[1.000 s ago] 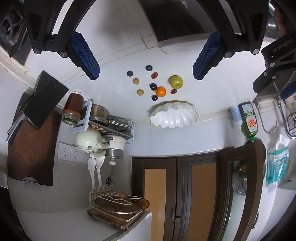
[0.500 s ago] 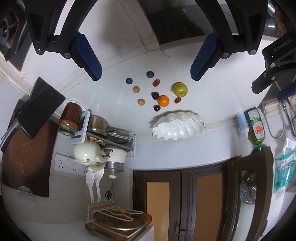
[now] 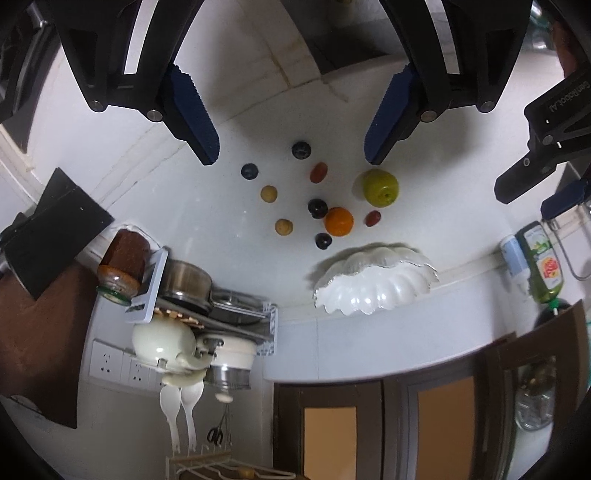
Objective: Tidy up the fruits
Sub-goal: 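Reach the left tool to the green apple while the right tool reaches a dark plum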
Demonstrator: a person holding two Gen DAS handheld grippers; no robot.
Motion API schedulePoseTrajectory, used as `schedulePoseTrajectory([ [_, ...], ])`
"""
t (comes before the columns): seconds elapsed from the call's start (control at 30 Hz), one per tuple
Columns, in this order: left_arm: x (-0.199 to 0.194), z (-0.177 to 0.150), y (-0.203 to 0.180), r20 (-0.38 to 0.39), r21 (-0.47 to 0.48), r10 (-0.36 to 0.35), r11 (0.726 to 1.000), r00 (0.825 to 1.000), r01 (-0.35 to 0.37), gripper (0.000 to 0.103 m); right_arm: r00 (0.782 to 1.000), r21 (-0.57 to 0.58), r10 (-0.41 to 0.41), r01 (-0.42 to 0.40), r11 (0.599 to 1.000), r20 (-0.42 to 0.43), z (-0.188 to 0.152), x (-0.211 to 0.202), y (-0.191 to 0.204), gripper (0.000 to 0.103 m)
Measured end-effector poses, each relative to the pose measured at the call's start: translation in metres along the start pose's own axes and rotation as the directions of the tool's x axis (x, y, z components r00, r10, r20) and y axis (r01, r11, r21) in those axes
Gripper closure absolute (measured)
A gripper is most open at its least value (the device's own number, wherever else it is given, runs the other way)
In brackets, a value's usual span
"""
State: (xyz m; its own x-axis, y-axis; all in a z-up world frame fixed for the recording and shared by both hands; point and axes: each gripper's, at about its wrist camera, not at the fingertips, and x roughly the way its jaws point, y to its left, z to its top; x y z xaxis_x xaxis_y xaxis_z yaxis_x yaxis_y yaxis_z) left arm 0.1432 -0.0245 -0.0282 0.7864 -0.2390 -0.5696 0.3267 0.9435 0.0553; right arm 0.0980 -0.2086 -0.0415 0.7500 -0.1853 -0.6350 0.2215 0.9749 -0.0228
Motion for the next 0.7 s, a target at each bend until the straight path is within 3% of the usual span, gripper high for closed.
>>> schedulePoseTrajectory([
  [0.3,0.061,0.008,-0.002,-0.073,0.089,-0.106,0.99,0.992,0.112,0.029,0.995,0.03,-0.028,0.031,0.999,-0.095,0.005,0.052,0.009,0.03],
  [0.7,0.122,0.002,-0.013,-0.187,0.158,-0.225,0.954,0.956,0.255,0.034,0.981,0.074,-0.041,0.056,0.996,-0.189,-0.006,0.102,0.011,0.038],
])
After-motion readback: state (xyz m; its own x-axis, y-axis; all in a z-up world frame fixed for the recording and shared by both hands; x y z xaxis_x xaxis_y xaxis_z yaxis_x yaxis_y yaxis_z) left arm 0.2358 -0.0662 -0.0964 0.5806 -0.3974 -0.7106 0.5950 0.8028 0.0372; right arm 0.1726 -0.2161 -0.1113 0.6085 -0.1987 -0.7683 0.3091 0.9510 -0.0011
